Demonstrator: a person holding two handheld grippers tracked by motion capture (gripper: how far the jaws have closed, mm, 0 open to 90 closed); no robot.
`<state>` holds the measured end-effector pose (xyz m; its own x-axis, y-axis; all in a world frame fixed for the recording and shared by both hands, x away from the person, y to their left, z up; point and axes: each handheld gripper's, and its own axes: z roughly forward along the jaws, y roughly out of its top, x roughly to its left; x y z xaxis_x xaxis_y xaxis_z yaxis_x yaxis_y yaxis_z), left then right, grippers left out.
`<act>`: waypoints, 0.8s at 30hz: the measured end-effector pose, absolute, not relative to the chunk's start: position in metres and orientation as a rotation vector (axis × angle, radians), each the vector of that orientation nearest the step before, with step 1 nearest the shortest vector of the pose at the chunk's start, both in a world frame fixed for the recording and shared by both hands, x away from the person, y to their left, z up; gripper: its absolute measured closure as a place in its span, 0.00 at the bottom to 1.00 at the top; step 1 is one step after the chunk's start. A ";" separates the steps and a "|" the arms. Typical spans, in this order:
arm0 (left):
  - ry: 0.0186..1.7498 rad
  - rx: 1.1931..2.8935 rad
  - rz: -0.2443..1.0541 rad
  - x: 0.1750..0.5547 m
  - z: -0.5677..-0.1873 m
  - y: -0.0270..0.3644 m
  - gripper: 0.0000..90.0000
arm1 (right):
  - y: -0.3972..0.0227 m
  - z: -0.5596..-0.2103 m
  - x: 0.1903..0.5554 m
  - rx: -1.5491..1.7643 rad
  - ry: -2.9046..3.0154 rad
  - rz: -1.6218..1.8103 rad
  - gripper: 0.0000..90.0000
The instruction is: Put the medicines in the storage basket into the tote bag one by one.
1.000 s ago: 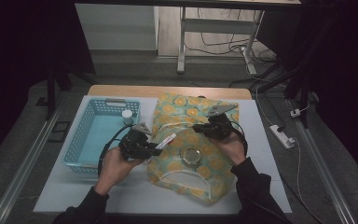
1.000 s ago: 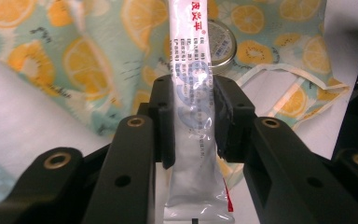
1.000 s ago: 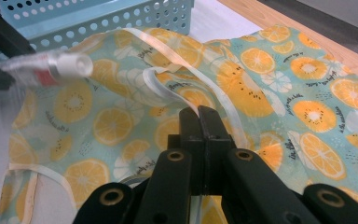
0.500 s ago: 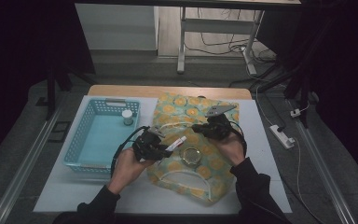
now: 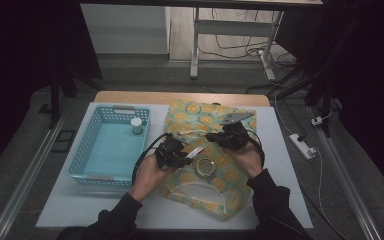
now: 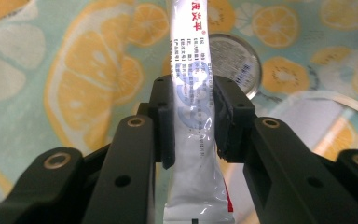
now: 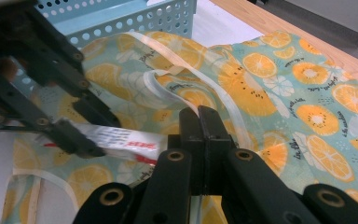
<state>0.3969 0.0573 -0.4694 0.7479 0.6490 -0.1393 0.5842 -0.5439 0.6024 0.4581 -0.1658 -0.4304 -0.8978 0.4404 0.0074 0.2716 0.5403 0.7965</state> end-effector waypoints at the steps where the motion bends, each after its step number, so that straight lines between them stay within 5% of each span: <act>1: 0.925 2.304 0.135 0.399 -0.470 0.056 0.79 | -0.166 -0.430 0.458 0.605 2.582 1.285 1.00; 24: 1.029 2.327 0.223 0.438 -0.502 0.039 0.79 | -0.162 -0.439 0.461 0.623 2.598 1.249 1.00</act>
